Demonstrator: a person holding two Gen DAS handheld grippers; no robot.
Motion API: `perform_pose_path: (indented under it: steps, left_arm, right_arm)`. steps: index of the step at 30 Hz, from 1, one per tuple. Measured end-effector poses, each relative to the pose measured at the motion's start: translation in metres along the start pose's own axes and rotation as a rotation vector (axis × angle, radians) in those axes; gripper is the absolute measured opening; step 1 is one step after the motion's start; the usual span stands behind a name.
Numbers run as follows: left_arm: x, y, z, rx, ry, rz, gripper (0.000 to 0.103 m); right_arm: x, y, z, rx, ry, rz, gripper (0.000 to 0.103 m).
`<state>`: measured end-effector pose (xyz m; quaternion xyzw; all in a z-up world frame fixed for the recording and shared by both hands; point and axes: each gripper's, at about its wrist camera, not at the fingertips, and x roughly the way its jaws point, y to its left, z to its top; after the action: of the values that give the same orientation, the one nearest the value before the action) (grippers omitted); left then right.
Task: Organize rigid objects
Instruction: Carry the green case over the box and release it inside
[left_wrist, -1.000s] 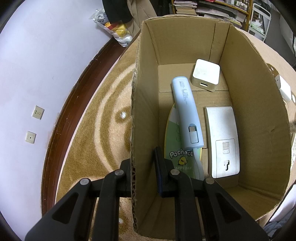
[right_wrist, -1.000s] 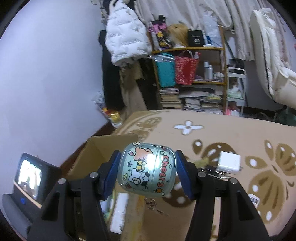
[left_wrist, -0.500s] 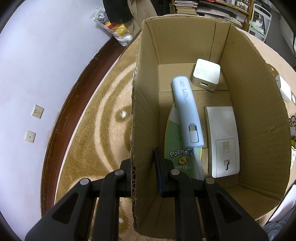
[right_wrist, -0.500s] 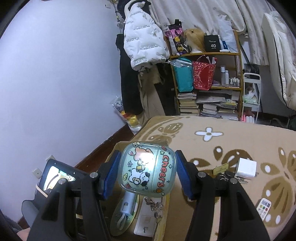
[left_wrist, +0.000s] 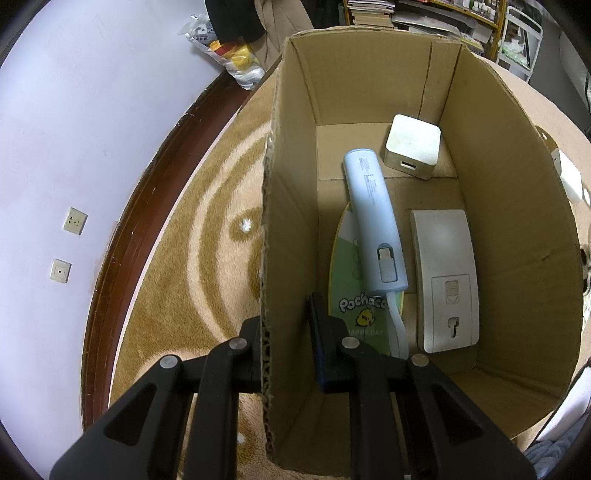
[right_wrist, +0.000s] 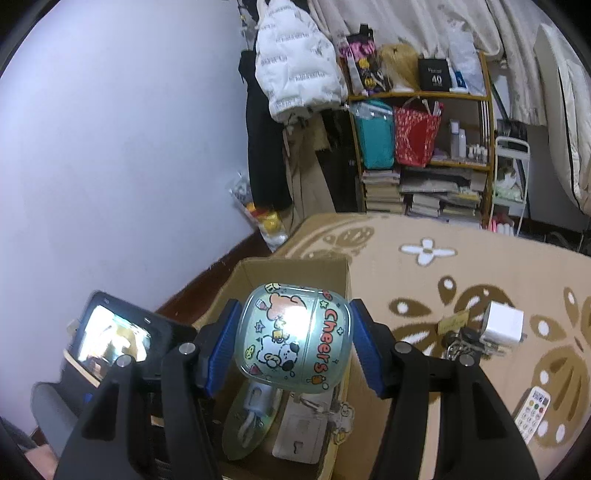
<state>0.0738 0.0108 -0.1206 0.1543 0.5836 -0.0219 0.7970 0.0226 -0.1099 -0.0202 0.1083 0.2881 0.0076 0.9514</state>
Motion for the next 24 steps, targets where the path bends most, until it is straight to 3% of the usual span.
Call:
perform_pose_path:
  steps: [8, 19, 24]
  left_arm:
    - [0.001, 0.001, 0.001, -0.004, 0.003, -0.007, 0.017]
    - [0.002, 0.002, 0.002, -0.001, 0.005, -0.003, 0.017]
    - [0.005, 0.001, 0.003, -0.003, 0.011, -0.003, 0.017]
  right_arm:
    - [0.024, -0.010, -0.016, 0.021, 0.082, -0.001, 0.062]
    - [0.026, -0.011, -0.018, 0.012, 0.076, -0.024, 0.062]
    - [0.024, -0.018, -0.017, 0.030, 0.072, -0.043, 0.067]
